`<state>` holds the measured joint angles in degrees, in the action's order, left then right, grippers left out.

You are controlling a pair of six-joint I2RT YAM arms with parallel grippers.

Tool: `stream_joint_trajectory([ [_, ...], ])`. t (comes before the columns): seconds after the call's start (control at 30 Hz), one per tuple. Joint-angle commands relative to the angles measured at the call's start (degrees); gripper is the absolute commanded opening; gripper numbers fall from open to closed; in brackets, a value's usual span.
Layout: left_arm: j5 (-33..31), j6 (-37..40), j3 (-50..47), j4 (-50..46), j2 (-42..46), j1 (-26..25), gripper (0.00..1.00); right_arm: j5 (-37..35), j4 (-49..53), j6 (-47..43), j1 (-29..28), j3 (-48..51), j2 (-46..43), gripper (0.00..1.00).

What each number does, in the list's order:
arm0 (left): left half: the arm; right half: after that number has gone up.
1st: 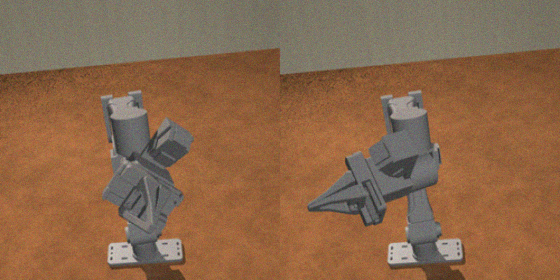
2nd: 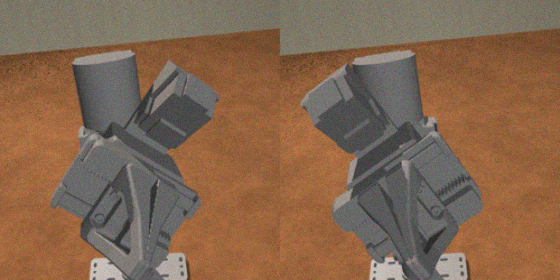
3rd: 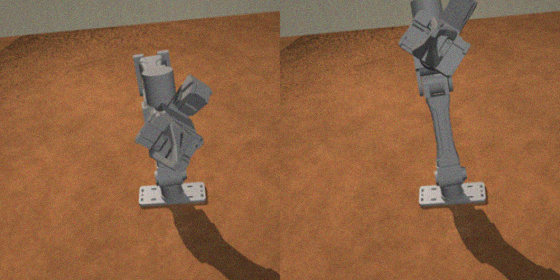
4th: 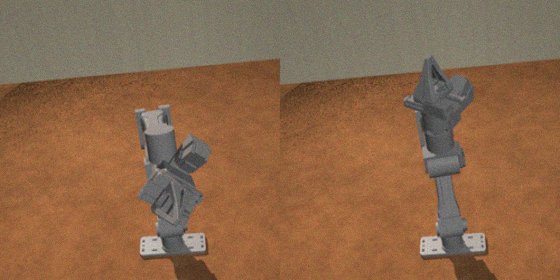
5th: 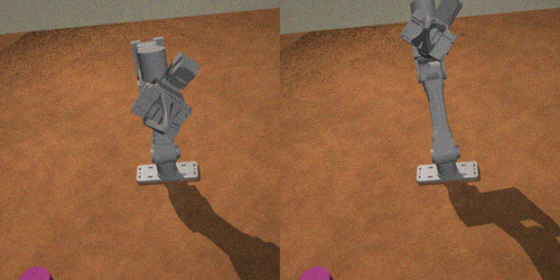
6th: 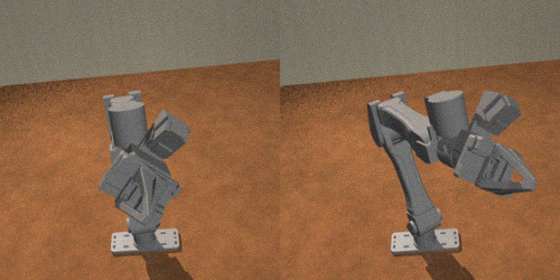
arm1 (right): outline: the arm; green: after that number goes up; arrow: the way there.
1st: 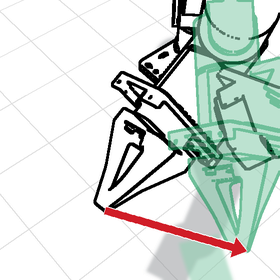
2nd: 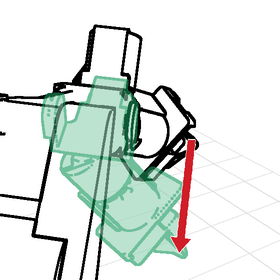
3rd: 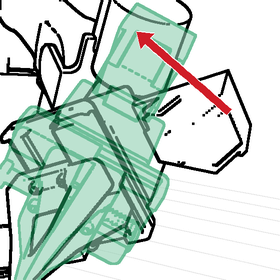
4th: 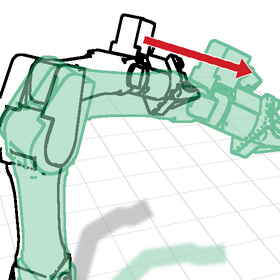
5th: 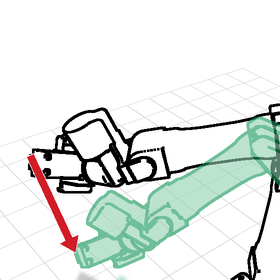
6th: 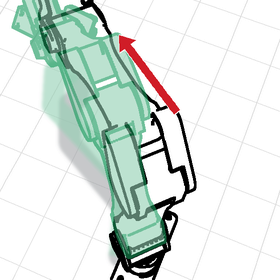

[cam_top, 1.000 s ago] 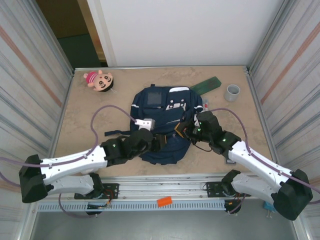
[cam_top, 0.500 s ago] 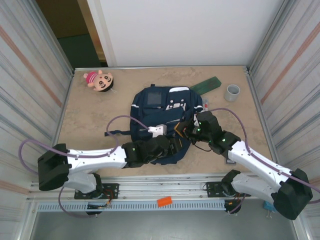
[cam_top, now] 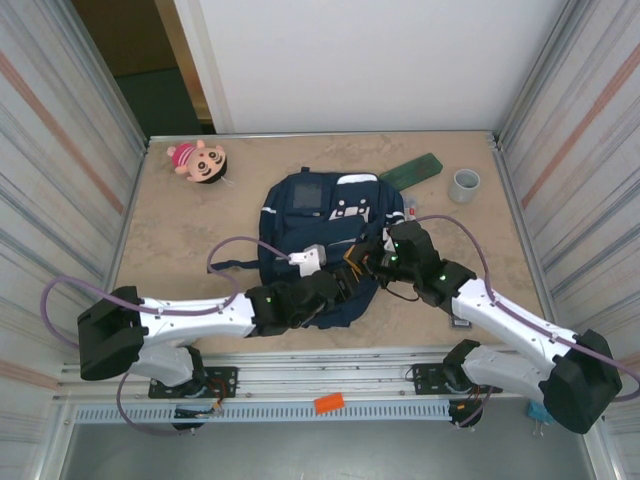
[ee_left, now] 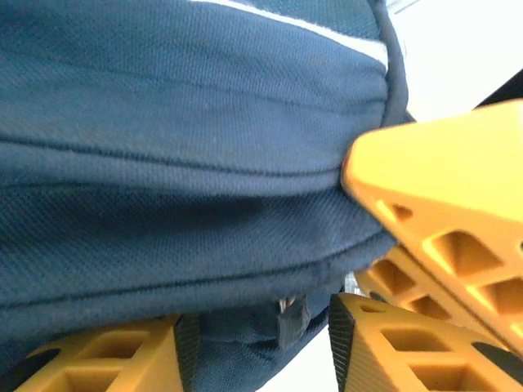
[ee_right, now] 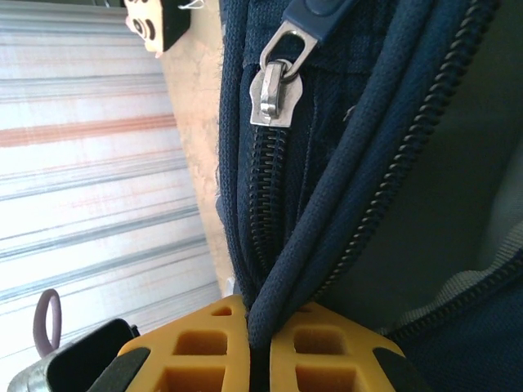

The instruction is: Pack books, pencil case, and school supplies into a backpack

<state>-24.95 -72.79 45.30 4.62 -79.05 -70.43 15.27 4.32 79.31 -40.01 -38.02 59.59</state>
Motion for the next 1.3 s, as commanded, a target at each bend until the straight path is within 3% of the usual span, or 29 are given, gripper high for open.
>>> stream_joint_trajectory([
  [0.0, -2.92, -1.46, -1.17, 3.18, 0.90, 1.48, 0.43, 4.46, -3.07, -0.98, -1.28, -2.96, 0.69, 0.00],
  [0.5, -1.95, 0.38, -3.61, -2.10, 4.92, 2.71, 0.00, 8.21, 1.94, -4.36, 0.90, -3.67, 0.43, 0.00],
  [0.77, 0.43, 2.04, -8.43, -12.93, 11.80, 3.19, 0.00, 18.30, 9.59, -15.32, 10.13, -9.48, 3.81, 0.00],
  [1.0, 3.83, 10.08, -14.19, -15.92, 18.53, 6.72, 0.00, 24.36, 13.61, -21.91, 17.39, -11.79, 7.70, 0.00],
  [1.03, 4.79, 11.68, -14.65, -14.20, 18.91, 7.27, 0.00, 24.23, 13.27, -21.47, 17.55, -11.71, 7.86, 0.06],
  [1.13, 7.49, 15.35, -15.12, -7.10, 18.63, 8.03, 0.00, 21.69, 9.85, -17.38, 15.31, -9.41, 7.01, 0.39],
  [1.2, 8.82, 17.07, -14.08, -4.32, 17.08, 8.12, 0.00, 17.65, 6.77, -13.52, 12.14, -6.71, 5.97, 0.50],
  [1.27, 9.79, 17.62, -12.41, -3.32, 15.06, 8.12, 0.00, 13.48, 2.14, -7.33, 8.79, -3.10, 5.00, 0.53],
])
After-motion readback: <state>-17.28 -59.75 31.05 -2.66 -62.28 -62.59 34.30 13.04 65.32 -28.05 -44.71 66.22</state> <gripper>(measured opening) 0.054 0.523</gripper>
